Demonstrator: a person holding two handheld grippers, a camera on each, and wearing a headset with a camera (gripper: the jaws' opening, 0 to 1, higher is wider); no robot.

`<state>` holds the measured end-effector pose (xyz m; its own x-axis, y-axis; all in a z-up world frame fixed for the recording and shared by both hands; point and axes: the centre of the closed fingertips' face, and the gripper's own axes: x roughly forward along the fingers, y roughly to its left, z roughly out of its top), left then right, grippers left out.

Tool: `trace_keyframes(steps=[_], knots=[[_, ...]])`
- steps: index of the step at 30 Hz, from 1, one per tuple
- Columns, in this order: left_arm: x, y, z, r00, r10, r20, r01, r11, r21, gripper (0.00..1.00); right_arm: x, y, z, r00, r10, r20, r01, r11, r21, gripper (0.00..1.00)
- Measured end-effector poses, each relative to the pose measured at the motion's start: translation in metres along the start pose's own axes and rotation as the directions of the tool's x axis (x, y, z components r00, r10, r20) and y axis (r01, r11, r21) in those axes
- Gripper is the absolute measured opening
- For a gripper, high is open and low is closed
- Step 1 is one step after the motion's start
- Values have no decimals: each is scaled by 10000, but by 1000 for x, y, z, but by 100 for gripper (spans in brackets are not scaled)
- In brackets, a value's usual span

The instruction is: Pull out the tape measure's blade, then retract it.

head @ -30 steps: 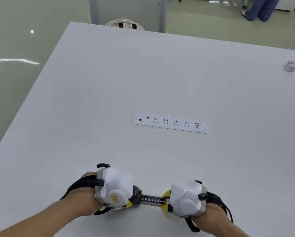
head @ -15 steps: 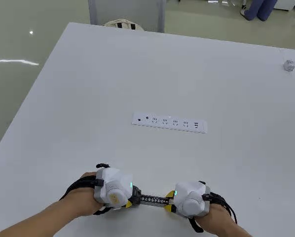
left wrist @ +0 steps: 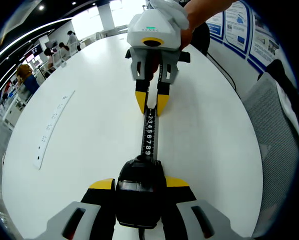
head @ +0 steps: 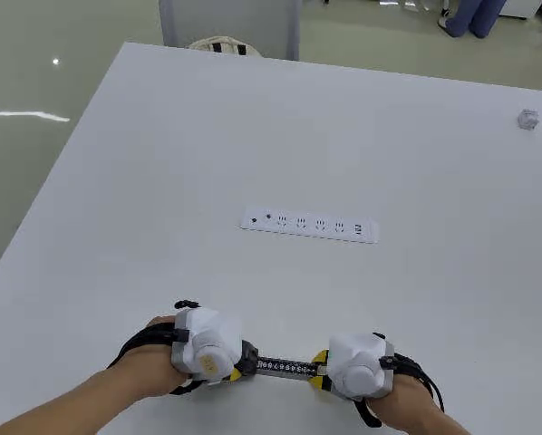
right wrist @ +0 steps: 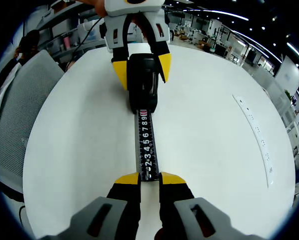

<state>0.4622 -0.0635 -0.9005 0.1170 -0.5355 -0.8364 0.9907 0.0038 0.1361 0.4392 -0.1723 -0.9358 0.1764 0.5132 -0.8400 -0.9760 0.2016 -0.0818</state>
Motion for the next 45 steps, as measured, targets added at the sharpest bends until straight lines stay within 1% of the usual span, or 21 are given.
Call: trace_keyframes(steps=[13, 19, 29, 33, 40, 41, 45], knots=[[1, 0, 0, 10000, 7, 15, -7, 10000, -14, 32, -7, -2, -15, 10000, -70, -71, 71, 9999, 86, 12], [0, 0, 0, 10000, 8, 10, -8, 10000, -32, 32, -13, -3, -18, 9999, -91, -103, 92, 9999, 81, 12], [0, 0, 0, 10000, 5, -8, -5, 10000, -32, 32, -20, -5, -31, 9996, -177, -207, 180, 9997, 159, 12], [0, 0, 0, 10000, 29, -14, -29, 10000, -26, 32, -23, -5, -34, 9995, -214, -241, 218, 9996, 171, 12], [0, 0, 0, 10000, 31, -20, -31, 10000, -19, 32, -23, -5, -36, 9995, -221, -236, 225, 9996, 185, 12], [-1, 0, 1, 10000, 40, -24, -40, 10000, -43, 32, -29, -7, -48, 9991, -270, -331, 279, 9992, 275, 12], [0, 0, 0, 10000, 38, -28, -38, 10000, -40, 32, -31, -7, -52, 9989, -299, -362, 311, 9990, 326, 12]])
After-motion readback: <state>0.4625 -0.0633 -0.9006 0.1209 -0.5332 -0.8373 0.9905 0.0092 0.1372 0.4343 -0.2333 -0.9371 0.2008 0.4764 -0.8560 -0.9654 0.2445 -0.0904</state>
